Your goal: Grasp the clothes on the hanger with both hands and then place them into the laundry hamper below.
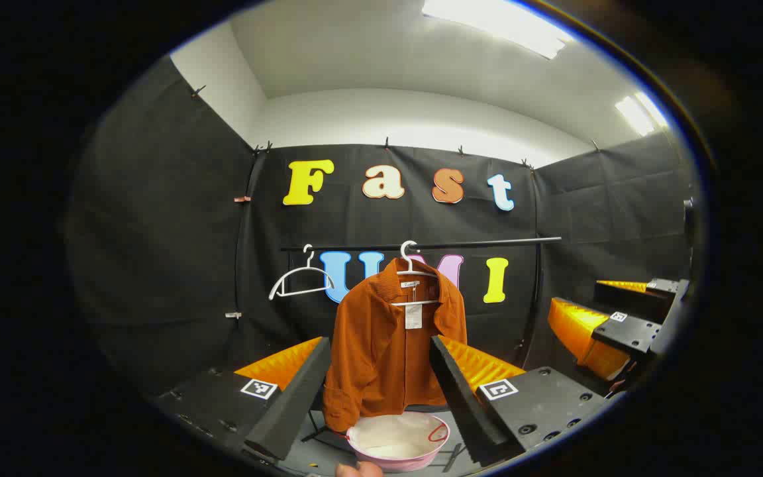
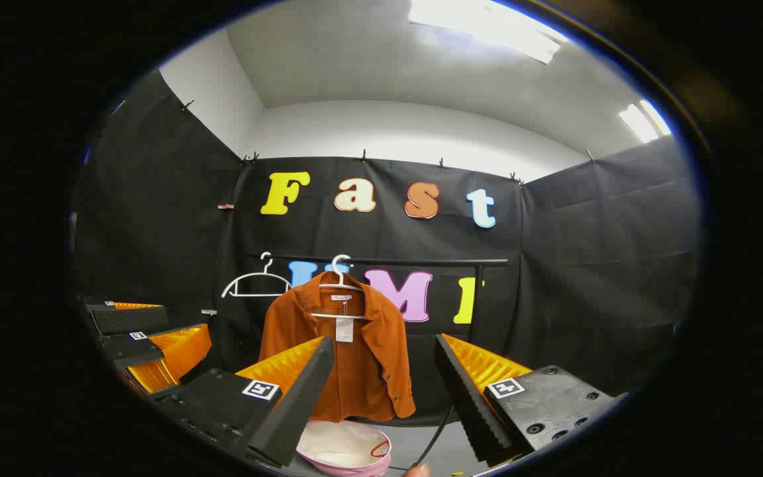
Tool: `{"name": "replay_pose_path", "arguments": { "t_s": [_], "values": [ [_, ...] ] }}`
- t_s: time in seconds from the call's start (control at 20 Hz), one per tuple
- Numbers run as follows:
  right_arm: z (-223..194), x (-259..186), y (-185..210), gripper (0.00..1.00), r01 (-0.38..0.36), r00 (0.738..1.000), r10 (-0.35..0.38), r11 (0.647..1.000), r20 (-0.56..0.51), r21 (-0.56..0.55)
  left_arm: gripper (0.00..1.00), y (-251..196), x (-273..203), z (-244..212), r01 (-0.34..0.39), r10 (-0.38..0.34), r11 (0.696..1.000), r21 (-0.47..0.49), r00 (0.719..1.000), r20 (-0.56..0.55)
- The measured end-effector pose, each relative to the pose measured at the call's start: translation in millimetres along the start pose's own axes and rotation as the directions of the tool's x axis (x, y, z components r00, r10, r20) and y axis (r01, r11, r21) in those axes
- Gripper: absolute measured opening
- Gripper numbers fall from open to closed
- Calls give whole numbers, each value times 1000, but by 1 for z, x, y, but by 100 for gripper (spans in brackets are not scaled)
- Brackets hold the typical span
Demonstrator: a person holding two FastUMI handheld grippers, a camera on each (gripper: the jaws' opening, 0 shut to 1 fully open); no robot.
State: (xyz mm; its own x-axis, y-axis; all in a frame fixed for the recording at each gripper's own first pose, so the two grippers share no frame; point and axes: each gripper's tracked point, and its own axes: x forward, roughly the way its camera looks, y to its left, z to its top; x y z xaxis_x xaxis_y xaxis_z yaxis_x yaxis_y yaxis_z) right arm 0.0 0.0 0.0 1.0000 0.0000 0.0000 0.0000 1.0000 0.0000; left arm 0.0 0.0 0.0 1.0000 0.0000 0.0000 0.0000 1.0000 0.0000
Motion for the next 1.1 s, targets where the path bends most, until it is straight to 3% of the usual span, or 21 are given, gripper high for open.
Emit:
{"name": "replay_pose_path", "arguments": {
  "t_s": [0.35, 1.1],
  "values": [
    [4, -24, -16, 98, 39, 999, -39, 999, 11, -2, 92, -11, -5, 4, 43, -42, 999, -16, 999, 14],
    [6, -23, -5, 98, 34, 999, -34, 999, 3, -14, 95, -6, -2, 2, 58, -58, 998, -29, 998, 17]
  ]
}}
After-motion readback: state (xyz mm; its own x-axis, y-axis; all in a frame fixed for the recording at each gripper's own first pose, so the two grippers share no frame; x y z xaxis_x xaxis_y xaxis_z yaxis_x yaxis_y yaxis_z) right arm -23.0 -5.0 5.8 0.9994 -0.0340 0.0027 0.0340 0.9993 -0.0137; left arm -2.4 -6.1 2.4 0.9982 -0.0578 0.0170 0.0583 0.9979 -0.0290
